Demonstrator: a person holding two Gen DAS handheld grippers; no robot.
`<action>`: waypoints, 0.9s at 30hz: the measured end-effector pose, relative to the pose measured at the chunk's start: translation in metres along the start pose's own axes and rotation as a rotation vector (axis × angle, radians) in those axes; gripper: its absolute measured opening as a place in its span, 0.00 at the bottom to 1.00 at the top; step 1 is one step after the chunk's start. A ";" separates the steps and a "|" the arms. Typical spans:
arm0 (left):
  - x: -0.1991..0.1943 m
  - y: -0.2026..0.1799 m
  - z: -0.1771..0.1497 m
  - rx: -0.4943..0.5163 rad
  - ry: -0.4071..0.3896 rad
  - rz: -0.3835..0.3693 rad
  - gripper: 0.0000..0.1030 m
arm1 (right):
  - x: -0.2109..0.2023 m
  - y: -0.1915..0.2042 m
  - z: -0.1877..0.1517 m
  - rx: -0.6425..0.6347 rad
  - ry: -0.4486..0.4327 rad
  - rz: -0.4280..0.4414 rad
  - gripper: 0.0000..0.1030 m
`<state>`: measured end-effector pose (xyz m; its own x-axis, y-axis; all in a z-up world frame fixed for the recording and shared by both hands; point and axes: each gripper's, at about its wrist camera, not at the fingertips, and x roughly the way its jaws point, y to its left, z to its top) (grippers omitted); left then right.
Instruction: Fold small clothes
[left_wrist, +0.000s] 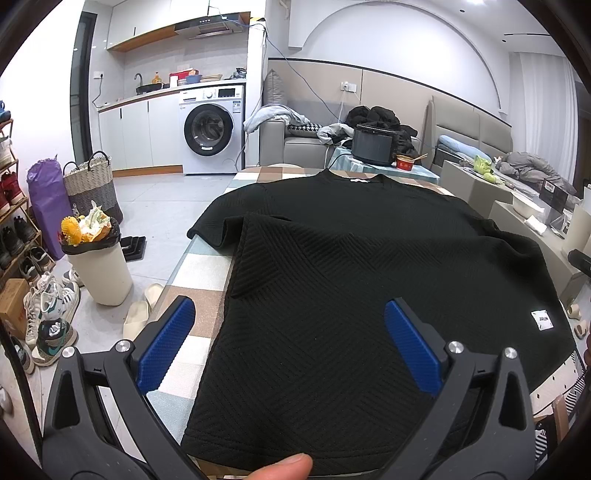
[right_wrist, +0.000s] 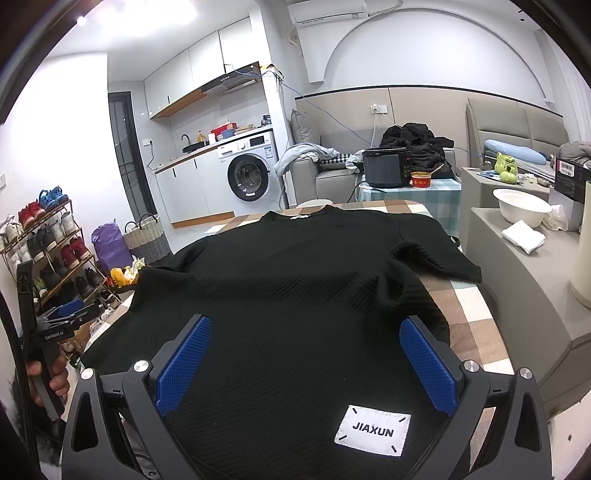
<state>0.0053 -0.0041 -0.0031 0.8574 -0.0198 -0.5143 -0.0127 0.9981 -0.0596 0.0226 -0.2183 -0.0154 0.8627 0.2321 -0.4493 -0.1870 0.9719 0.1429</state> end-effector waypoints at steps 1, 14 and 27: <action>0.000 0.000 0.000 0.000 0.000 0.000 0.99 | 0.000 0.000 0.000 0.001 0.001 0.000 1.00; 0.000 -0.001 0.000 0.000 -0.001 -0.006 0.99 | 0.003 -0.001 0.002 0.005 0.018 -0.008 1.00; 0.009 0.013 0.018 -0.037 0.004 -0.001 0.99 | 0.017 -0.016 0.016 0.107 0.113 -0.036 1.00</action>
<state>0.0222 0.0095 0.0073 0.8555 -0.0207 -0.5173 -0.0312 0.9953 -0.0916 0.0472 -0.2309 -0.0115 0.8083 0.2058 -0.5517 -0.1002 0.9714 0.2155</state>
